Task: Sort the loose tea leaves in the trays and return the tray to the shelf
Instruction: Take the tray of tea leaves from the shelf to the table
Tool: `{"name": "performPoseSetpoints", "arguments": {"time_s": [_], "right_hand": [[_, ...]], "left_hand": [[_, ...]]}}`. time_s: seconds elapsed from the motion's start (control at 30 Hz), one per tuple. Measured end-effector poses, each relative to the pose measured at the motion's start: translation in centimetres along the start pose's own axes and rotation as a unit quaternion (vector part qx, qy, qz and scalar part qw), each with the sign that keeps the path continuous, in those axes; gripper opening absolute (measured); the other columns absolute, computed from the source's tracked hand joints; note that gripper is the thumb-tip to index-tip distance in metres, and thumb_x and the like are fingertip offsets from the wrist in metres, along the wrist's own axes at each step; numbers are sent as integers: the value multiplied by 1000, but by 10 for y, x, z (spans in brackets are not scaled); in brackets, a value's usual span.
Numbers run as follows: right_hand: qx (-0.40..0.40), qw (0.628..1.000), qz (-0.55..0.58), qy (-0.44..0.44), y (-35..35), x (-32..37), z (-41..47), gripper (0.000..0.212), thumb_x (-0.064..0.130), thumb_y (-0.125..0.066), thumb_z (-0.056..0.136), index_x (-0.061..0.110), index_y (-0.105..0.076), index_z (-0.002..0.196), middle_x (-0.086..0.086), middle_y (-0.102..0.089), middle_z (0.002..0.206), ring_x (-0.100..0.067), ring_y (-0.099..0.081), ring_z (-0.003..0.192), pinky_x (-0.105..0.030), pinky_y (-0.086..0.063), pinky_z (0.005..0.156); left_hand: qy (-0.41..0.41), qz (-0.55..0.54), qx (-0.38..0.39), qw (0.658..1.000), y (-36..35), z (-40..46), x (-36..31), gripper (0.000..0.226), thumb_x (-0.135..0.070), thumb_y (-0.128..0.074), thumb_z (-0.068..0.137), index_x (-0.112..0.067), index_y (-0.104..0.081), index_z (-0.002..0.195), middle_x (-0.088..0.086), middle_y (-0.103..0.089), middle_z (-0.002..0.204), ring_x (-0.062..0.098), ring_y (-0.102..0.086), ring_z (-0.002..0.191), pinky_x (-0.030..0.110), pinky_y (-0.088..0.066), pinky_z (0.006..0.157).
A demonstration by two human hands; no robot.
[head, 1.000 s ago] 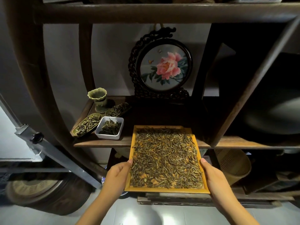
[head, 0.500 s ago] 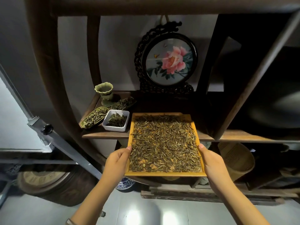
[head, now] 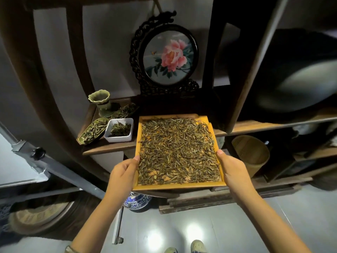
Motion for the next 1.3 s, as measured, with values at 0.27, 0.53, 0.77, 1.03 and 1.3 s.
{"name": "performPoseSetpoints", "arguments": {"time_s": [0.27, 0.53, 0.77, 1.03, 1.3], "right_hand": [[-104, 994, -26, 13, 38, -23, -45, 48, 46, -44, 97, 24, -71, 65, 6, -71, 64, -3, -65, 57, -22, -47, 49], [-168, 986, 5, 0, 87, -46, -114, 39, 42, -44, 98, 14, -65, 80, 8, -70, 69, 2, -63, 60, -12, -51, 53], [-278, 959, 55, -10, 149, -64, -217, 46, 41, -45, 97, -1, -64, 98, -7, -66, 82, -16, -61, 71, -28, -52, 65], [-472, 880, 32, -35, 215, -102, -419, 55, 40, -46, 98, -4, -64, 70, 1, -61, 57, -6, -54, 52, -24, -44, 52], [-655, 752, 52, -49, 246, -148, -648, 59, 41, -47, 97, -14, -61, 78, -8, -58, 68, -12, -52, 65, -27, -38, 57]], "left_hand": [[-20, -22, 94, 995, -35, -6, 2, 44, -37, -44, 100, -10, -73, 81, 5, -76, 81, 21, -72, 77, 33, -51, 69], [-55, -55, 189, 979, -85, -40, -10, 36, -32, -45, 101, -13, -74, 93, 1, -77, 86, 12, -73, 77, 12, -51, 57], [-110, -29, 287, 951, -145, -99, -40, 39, -36, -45, 101, -17, -75, 86, 0, -77, 86, 15, -73, 79, 22, -53, 63], [-128, 13, 430, 894, -221, -237, -45, 35, -40, -48, 98, -24, -76, 84, -2, -77, 90, 18, -71, 90, 40, -54, 80], [-200, 6, 589, 783, -307, -441, -54, 36, -27, -49, 100, -22, -70, 72, -13, -73, 69, 4, -66, 72, 17, -49, 64]]}}
Point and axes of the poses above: each hand's wrist, its own z-axis towards the middle knuckle, its own y-axis out of the back of the hand, x = y × z, the point moved 10 cm from there along z, towards the middle knuckle
